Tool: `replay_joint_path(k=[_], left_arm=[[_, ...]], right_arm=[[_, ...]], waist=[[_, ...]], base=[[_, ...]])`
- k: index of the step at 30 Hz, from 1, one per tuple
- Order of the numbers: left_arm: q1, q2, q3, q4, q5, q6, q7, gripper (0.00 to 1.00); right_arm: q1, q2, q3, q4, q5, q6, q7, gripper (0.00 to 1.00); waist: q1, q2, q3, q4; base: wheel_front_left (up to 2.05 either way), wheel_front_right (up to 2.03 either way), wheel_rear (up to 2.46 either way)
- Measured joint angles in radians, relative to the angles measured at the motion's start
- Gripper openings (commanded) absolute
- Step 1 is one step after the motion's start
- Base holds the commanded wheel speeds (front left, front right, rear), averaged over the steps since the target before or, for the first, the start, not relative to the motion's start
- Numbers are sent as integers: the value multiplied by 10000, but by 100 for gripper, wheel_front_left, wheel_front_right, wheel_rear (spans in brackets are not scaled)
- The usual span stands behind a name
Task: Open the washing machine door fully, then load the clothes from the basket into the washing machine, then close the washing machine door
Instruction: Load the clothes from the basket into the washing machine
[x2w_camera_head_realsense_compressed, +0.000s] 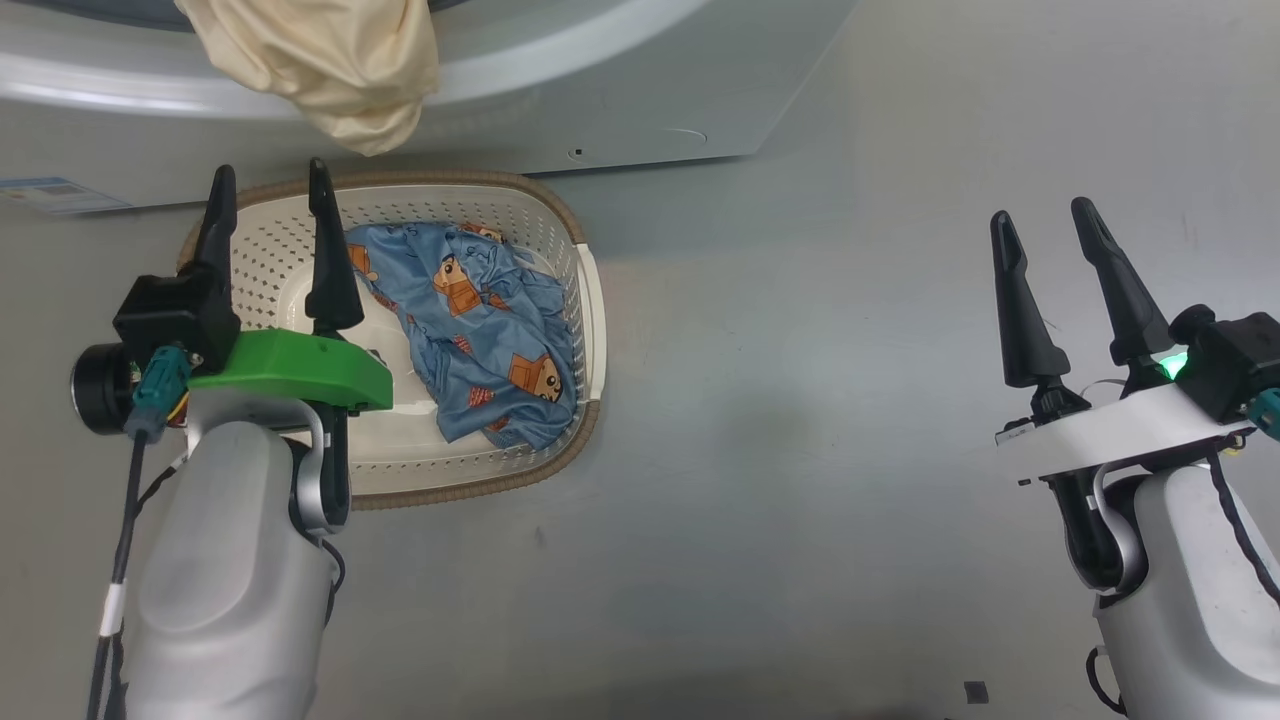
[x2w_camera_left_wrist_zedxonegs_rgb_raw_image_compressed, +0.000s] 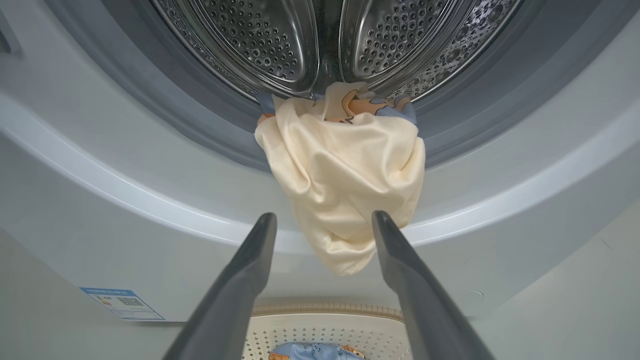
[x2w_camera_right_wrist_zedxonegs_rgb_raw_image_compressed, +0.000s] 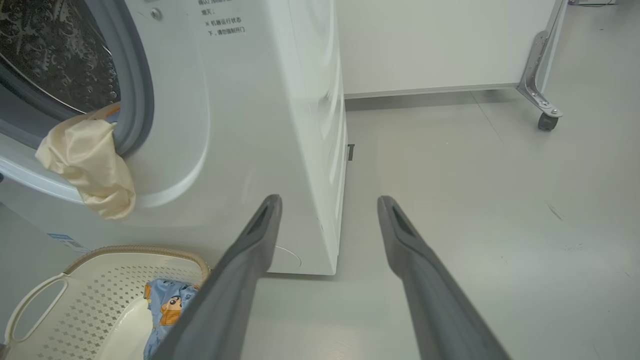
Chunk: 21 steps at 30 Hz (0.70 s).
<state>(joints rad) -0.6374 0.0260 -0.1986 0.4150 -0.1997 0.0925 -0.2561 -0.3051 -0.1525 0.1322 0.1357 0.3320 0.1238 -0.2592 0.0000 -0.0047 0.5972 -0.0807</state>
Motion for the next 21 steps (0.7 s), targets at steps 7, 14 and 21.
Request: replay_joint_path(k=[7,14,21], left_arm=[[774,8,-42,-936,-35,94,0,100],[1602,25,-61,-1979,-35,176,0,100],[2278,36,-299,-2541,-36,205,0,100]], right_arm=[[174,-50,-90,-27,-73,0,0,100],[220,-151,-299,-54,-84,0,0,100],[360,-173,-316,-79,-155,0,0,100]], waist=[[0,0,-28,82],[0,1,-38,228],[0,0,-51,363]], base=[[0,0,0],[0,0,0],[0,0,0]])
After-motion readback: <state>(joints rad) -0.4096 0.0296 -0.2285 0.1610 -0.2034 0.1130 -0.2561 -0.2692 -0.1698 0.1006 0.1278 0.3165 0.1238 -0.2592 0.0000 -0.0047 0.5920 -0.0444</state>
